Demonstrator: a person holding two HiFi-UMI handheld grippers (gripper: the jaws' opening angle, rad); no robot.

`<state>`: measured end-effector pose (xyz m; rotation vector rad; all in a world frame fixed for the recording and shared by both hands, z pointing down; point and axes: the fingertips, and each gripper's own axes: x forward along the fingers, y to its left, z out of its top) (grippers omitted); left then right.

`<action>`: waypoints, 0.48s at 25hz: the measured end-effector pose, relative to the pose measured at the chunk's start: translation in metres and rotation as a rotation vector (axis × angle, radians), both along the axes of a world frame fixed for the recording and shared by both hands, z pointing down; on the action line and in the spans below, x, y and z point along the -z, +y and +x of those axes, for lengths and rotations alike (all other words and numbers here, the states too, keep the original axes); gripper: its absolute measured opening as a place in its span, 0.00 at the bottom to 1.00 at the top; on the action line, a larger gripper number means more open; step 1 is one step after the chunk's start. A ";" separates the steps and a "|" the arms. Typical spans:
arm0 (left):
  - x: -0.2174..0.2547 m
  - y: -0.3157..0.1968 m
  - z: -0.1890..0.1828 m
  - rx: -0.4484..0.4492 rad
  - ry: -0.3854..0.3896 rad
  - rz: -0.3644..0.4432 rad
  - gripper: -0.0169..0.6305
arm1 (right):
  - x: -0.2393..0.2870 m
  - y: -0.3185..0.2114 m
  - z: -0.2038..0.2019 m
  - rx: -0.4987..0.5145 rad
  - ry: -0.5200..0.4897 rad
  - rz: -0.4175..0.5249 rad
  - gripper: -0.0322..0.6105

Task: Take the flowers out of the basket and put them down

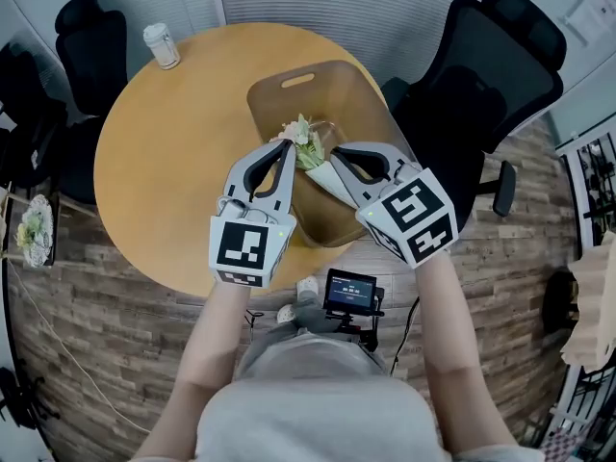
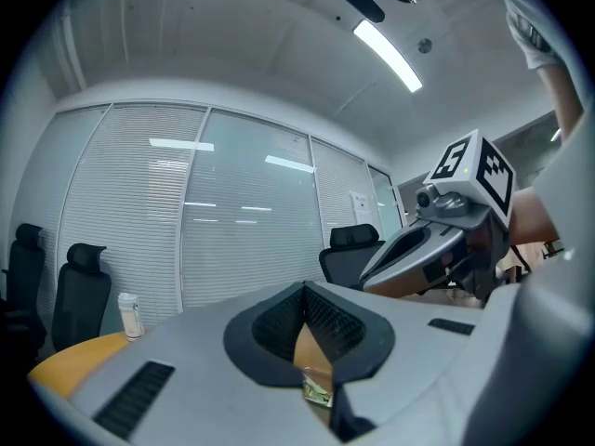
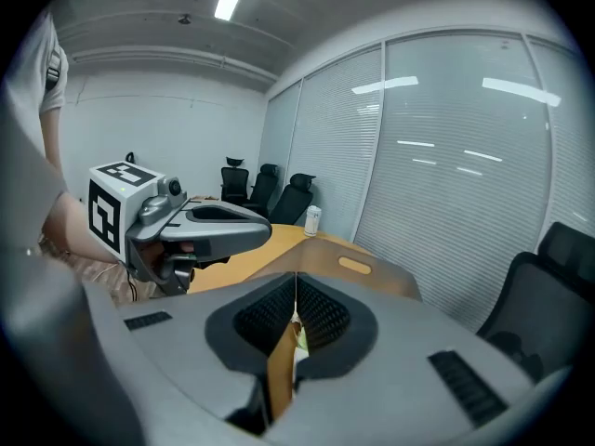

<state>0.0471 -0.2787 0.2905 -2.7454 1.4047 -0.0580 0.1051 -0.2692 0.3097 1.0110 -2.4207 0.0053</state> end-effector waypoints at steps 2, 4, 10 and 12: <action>-0.003 -0.006 0.003 0.009 -0.001 -0.007 0.03 | -0.007 -0.009 0.005 0.026 0.042 -0.035 0.09; -0.004 -0.013 0.003 0.023 0.001 -0.011 0.03 | -0.017 -0.017 0.010 0.050 0.092 -0.073 0.09; -0.001 -0.032 0.009 0.052 -0.013 -0.001 0.03 | -0.051 -0.036 0.014 0.104 0.155 -0.203 0.26; -0.004 -0.037 0.013 0.053 -0.018 -0.006 0.03 | -0.062 -0.040 0.012 0.119 0.164 -0.237 0.28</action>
